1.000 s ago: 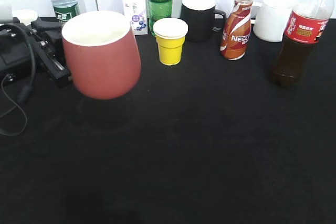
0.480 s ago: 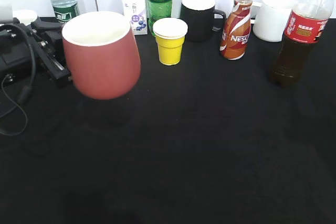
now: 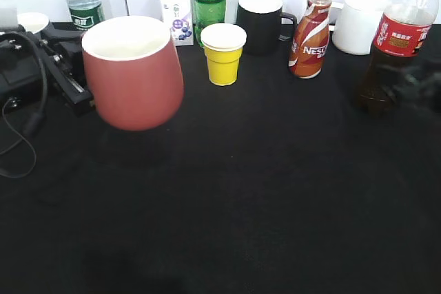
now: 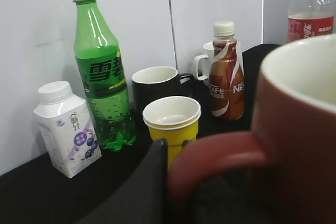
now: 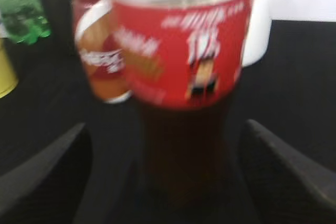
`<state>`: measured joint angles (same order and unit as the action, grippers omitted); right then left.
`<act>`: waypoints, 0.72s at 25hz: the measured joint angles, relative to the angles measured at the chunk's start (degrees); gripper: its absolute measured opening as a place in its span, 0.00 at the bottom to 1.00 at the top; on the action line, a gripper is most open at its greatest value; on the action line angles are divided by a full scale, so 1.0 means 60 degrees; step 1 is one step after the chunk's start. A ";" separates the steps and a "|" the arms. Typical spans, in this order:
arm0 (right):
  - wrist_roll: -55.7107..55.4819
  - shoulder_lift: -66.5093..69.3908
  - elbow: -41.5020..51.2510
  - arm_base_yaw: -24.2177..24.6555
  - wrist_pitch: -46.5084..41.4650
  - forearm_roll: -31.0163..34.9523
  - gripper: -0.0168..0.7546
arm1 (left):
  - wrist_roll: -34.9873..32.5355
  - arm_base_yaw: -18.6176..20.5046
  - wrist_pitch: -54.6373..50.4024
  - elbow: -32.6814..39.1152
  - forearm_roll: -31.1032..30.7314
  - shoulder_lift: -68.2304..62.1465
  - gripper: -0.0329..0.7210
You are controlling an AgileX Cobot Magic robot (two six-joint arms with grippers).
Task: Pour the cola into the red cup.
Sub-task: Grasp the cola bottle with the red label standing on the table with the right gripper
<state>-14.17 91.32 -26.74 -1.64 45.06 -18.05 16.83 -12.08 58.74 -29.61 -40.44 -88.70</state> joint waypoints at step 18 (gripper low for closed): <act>0.0934 0.3322 -0.1556 0.0000 0.3560 0.0518 0.77 | 0.0000 0.0000 -0.0048 0.0000 0.0007 0.0000 0.10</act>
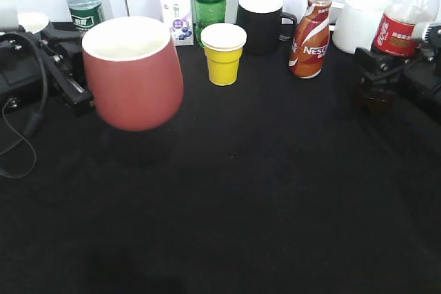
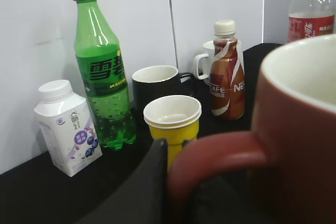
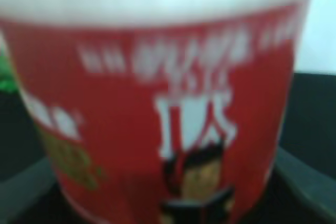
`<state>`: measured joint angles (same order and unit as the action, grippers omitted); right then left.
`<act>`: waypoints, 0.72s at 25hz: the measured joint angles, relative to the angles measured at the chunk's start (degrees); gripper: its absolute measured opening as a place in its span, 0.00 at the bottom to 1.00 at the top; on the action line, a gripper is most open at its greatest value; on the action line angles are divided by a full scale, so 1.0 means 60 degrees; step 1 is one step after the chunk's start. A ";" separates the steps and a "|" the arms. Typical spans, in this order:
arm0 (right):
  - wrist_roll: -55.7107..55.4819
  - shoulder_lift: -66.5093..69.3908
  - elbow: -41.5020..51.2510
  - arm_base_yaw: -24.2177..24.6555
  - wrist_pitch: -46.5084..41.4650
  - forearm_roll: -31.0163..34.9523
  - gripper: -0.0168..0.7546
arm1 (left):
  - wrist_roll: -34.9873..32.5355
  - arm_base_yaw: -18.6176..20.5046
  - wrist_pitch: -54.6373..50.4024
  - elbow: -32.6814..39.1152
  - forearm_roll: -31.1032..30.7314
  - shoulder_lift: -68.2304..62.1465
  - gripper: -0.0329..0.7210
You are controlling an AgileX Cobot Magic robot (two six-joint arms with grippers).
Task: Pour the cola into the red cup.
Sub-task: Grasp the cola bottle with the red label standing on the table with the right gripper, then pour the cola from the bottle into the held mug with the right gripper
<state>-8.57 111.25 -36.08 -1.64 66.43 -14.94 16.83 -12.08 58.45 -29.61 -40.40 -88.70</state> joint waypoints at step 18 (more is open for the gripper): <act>0.0012 -0.0964 0.0876 0.0000 0.0018 -0.0267 0.66 | 0.0000 -0.0372 -0.0018 0.0000 -0.0201 0.0000 0.10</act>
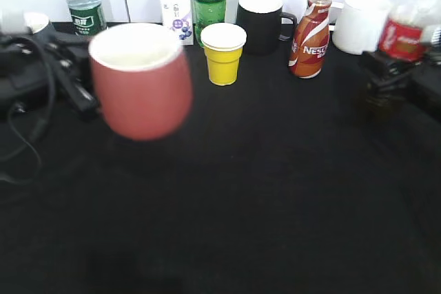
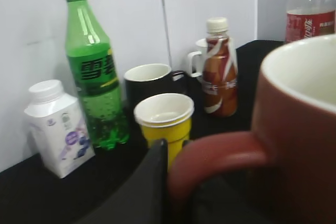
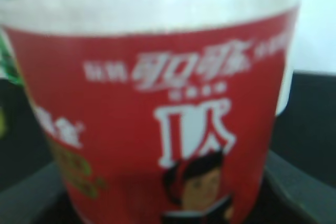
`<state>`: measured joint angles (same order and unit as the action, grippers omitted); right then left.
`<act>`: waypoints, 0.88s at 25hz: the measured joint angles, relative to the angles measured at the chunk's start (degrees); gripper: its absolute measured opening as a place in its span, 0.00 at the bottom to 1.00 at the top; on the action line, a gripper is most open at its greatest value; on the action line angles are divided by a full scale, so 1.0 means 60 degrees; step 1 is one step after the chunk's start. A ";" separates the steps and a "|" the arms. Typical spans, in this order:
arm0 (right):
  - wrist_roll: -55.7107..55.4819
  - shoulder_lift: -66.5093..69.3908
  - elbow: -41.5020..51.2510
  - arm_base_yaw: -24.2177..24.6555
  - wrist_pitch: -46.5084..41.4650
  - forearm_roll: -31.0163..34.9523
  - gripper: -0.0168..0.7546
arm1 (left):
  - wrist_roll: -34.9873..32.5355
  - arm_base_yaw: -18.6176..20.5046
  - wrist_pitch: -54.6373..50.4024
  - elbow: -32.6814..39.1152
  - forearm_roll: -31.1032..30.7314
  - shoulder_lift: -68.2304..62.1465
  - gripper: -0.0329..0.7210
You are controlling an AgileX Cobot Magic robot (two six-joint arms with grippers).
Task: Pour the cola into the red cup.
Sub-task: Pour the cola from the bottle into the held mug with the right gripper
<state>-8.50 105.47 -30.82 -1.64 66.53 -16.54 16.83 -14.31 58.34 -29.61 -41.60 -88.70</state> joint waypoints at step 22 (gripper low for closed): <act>0.7008 -0.4192 -0.0037 0.0000 -0.1159 -0.3599 0.66 | 0.0044 -0.3654 -0.1576 -0.3046 0.0272 -0.1665 0.10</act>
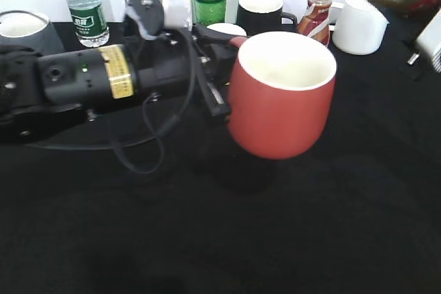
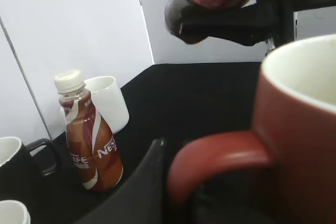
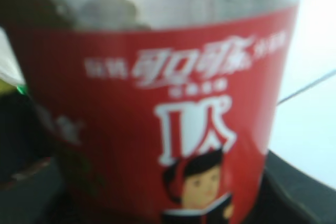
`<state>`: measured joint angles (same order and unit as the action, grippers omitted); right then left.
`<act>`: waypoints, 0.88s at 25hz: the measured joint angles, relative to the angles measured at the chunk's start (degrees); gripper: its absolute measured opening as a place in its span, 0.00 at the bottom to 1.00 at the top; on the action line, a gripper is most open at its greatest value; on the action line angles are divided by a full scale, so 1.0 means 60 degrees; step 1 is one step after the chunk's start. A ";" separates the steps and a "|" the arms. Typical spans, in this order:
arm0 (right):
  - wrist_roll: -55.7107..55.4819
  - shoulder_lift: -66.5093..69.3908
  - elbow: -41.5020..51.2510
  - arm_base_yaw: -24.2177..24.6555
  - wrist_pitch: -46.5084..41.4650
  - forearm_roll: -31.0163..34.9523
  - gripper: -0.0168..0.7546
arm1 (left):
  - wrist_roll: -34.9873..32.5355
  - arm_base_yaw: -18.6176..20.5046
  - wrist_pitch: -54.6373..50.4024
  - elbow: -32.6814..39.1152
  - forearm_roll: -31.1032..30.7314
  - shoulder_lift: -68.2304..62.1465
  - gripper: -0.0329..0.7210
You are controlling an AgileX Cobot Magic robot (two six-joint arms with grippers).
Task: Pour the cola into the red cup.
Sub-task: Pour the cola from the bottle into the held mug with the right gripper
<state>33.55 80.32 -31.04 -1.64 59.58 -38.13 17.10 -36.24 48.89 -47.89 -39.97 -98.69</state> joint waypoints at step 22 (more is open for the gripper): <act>0.4501 0.0000 -0.0007 0.0000 -0.0399 0.0288 0.66 | 0.0039 -0.0051 0.0238 -0.0442 -0.0511 -0.0714 0.10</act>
<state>60.55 80.32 -31.09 -1.64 57.19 -36.40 17.33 -36.54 50.32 -50.54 -43.03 -102.98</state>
